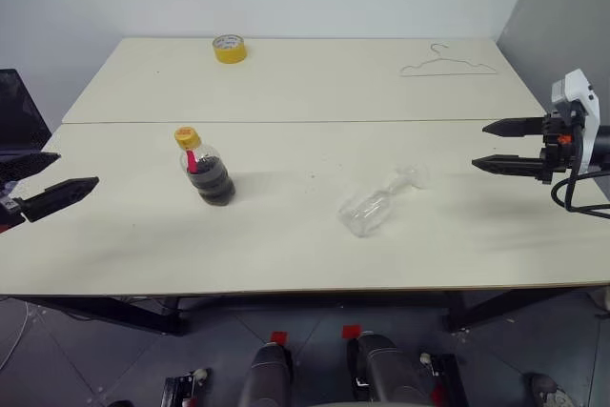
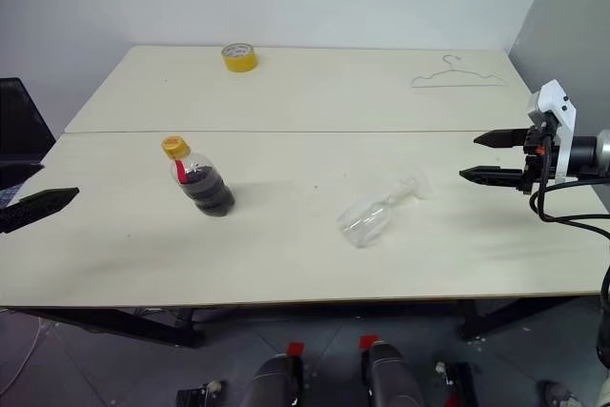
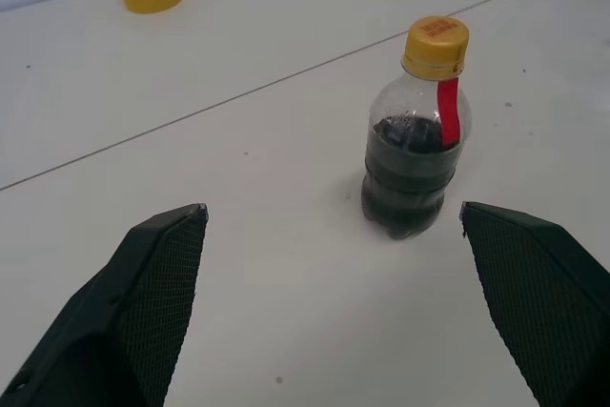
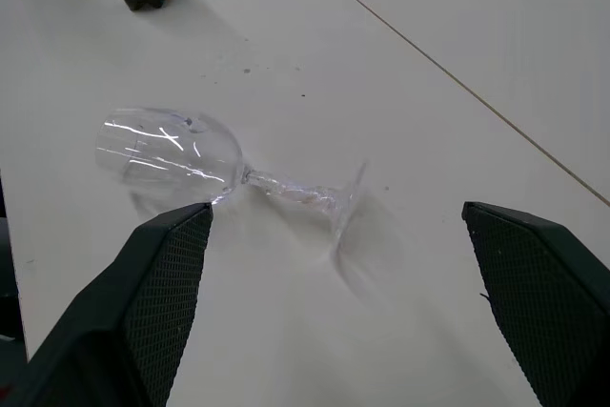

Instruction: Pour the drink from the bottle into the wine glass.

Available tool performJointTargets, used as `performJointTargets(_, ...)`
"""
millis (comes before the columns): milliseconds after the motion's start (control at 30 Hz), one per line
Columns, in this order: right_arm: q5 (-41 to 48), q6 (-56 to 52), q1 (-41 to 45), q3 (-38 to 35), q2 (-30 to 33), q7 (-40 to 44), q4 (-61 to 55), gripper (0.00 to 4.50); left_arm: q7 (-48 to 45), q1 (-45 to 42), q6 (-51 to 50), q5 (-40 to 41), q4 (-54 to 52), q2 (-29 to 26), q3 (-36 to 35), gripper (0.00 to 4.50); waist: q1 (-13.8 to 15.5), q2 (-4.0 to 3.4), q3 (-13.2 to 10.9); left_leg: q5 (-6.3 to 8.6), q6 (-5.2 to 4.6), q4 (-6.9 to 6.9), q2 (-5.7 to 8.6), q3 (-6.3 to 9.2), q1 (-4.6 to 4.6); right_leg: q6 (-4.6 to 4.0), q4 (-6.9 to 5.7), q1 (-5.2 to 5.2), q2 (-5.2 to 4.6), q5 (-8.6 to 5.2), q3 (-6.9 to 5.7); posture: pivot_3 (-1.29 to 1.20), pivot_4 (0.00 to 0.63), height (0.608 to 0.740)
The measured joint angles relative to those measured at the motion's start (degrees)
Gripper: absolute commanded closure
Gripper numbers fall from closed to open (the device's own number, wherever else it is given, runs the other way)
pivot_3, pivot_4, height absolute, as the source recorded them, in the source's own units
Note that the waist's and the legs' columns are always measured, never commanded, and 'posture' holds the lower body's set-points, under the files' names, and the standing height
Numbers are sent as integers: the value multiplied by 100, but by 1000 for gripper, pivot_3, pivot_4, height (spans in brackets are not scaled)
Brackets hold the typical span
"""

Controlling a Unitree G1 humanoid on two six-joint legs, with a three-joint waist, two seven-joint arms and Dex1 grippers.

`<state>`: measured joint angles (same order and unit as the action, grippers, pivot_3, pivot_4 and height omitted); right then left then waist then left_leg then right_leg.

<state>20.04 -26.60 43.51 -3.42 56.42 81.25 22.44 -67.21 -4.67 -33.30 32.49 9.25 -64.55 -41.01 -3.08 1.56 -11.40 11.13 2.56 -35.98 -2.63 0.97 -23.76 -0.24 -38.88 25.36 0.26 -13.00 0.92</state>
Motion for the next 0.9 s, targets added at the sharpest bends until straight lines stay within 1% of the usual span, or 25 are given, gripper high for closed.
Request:
performJointTargets(167,116,-1,0,1,-39,0,-24,15,-28,2,-151,136,-93,29,0,0,-6,0,0,0,0,1,0,-2,0,0,0,0,1,0,1,0,150,740)
performJointTargets(367,145,-1,5,11,-39,25,-28,15,18,68,-43,118,-82,50,0,0,-5,0,0,1,0,2,-1,-2,-1,0,0,1,3,0,1,0,150,740)
performJointTargets(633,162,-66,-24,20,-110,37,-312,15,163,82,125,116,-121,277,22,0,-4,0,0,1,1,0,-2,-2,0,0,0,0,3,0,3,0,150,740)
performJointTargets(700,186,-142,-88,20,-145,38,-428,15,287,-34,143,122,-184,420,79,0,1,1,0,1,1,0,-2,-2,0,0,0,-1,3,0,3,0,150,740)
performJointTargets(900,449,-473,-392,38,-430,-14,-1145,15,690,-97,527,5,-471,1068,581,0,33,4,2,1,1,-1,-3,-1,-1,6,-1,-3,8,4,7,0,150,740)
